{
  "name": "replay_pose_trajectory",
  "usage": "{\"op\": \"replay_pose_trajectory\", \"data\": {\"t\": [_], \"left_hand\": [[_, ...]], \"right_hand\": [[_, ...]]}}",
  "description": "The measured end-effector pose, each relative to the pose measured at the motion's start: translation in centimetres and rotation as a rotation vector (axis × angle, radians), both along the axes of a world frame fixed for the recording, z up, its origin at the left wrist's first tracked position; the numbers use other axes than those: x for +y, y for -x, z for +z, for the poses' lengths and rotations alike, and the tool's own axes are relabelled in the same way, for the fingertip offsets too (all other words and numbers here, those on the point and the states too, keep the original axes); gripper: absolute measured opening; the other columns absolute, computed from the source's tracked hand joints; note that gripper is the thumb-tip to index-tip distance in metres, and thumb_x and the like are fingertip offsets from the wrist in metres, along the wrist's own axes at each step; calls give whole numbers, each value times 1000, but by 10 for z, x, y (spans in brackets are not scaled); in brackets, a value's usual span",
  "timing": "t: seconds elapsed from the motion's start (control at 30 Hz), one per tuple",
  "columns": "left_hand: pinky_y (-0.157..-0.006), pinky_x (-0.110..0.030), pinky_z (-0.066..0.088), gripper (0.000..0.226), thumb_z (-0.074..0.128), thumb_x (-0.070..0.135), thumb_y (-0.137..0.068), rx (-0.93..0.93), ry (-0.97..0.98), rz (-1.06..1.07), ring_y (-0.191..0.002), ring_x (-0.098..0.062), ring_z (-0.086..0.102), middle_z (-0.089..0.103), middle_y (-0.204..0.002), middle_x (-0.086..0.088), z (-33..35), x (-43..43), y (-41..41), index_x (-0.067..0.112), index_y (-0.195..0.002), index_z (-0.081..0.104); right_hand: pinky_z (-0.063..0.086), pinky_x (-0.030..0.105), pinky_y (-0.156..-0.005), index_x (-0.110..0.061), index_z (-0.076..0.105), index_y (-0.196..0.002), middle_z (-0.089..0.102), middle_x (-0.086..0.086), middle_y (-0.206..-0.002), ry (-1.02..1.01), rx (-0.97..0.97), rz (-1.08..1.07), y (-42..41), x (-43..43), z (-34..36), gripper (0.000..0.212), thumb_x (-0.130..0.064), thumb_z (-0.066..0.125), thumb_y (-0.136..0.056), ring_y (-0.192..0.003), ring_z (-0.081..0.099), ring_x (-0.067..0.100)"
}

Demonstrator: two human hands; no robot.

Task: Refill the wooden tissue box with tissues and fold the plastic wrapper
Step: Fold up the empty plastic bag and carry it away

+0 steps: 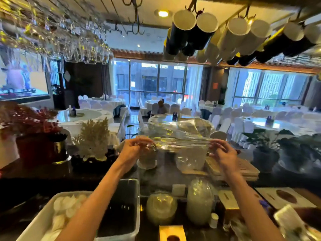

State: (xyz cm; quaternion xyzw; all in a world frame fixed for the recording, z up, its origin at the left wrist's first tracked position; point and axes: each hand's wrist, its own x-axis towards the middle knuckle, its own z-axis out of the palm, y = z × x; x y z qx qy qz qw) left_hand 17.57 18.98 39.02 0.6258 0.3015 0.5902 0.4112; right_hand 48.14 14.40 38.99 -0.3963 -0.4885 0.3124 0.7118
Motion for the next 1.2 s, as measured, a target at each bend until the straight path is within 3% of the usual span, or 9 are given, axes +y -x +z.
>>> {"op": "replay_pose_trajectory", "data": {"t": [0.17,0.27,0.43,0.6,0.67,0.8,0.97,1.1,1.2], "left_hand": [[-77,-19,56,43,38,-39,-55,-21,-317,-14,-94,-7,67,68,-96,1,6,-6,11,-18,-74,70],[-88,-20,54,34,50,-34,-63,107,-459,5,-102,-5,62,58,-104,-13,19,-10,19,-18,-85,70],[-70,-20,54,43,37,-35,-77,69,-64,-40,-85,-9,68,73,-93,0,18,9,14,-14,-101,66],[-73,-22,59,67,33,-37,-70,-13,-87,-14,-86,-9,72,75,-90,5,19,12,30,13,-65,78],[-71,-23,60,59,33,-33,-76,-75,-55,-19,-81,-13,72,72,-93,-5,23,12,35,6,-66,75],[-66,-23,59,46,28,-24,-87,-97,6,-10,-74,-15,72,75,-87,-6,29,12,47,-2,-85,68],[-66,-27,60,46,32,-25,-88,-137,44,43,-73,-23,69,76,-81,-3,29,5,54,2,-84,69],[-96,-47,49,46,40,-25,-78,146,-52,366,-112,-28,59,64,-117,-9,31,-2,58,10,-80,69],[-106,-33,36,35,55,-1,-91,559,-257,204,-123,-7,48,54,-135,2,42,-10,48,22,-117,63]], "right_hand": [[59,23,-62,-19,73,-91,76,-2,-92,-246,-120,40,-27,-14,0,62,31,39,-81,-80,69,11],[59,23,-70,-25,74,-85,75,-5,-95,-337,-122,53,-28,-11,6,73,35,32,-77,-90,68,12],[55,29,-64,-25,65,-85,70,-5,-91,-72,-46,-13,-4,24,2,41,8,42,-96,-81,64,14],[58,19,-66,-25,70,-85,77,-11,-86,-88,-136,39,-5,28,6,46,14,47,-91,-83,70,4],[58,19,-62,-30,72,-85,78,-9,-90,-88,-121,75,-6,25,10,52,12,44,-93,-83,71,7],[61,28,-68,-19,68,-102,75,4,-102,-149,-197,171,3,16,21,13,-14,60,-92,-87,73,17],[62,27,-66,-17,70,-103,78,-1,-98,-160,-271,206,11,8,29,16,-18,58,-91,-86,75,19],[61,24,-68,-14,71,-104,79,-5,-93,-169,-364,219,19,11,36,19,-15,62,-87,-83,75,17],[61,24,-72,-20,74,-100,78,-10,-89,-189,-543,245,28,14,53,19,-9,64,-88,-84,74,14]]}}
